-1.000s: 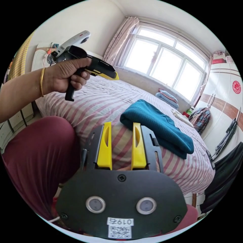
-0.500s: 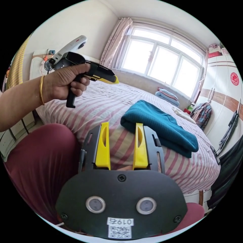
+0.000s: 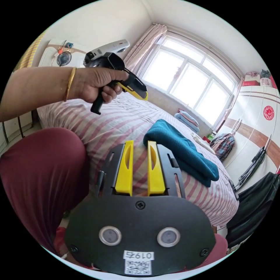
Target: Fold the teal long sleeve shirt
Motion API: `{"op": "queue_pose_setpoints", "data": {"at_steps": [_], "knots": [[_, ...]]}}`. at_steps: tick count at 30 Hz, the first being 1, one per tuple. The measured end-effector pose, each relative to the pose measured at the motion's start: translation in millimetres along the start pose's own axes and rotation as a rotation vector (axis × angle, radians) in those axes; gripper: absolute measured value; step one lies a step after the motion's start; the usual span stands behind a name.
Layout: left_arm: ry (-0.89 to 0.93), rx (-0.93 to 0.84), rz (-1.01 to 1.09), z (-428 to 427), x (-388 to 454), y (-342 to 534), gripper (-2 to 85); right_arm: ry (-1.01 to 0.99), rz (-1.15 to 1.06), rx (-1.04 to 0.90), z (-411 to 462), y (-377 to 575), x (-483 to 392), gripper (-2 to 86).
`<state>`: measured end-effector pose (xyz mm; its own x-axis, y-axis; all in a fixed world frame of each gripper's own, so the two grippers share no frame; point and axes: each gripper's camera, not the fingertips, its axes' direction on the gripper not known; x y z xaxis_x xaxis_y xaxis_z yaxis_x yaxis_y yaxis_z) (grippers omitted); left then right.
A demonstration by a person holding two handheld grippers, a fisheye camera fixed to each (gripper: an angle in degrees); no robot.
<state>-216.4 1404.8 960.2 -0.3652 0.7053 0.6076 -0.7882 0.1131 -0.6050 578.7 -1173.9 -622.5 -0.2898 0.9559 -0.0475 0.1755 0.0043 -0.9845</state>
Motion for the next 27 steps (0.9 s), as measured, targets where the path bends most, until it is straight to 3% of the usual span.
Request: {"op": "queue_pose_setpoints", "data": {"at_steps": [14,27], "knots": [[0.044,-0.057,-0.075,55.0,-35.8,-26.3,0.9,-0.027,0.137,0.016,0.9,-4.7,28.5,5.7],[0.055,-0.094,-0.122,93.6,-75.3,-30.9,1.3,0.064,0.067,0.0,20.1,-8.2,14.9,4.6]]}}
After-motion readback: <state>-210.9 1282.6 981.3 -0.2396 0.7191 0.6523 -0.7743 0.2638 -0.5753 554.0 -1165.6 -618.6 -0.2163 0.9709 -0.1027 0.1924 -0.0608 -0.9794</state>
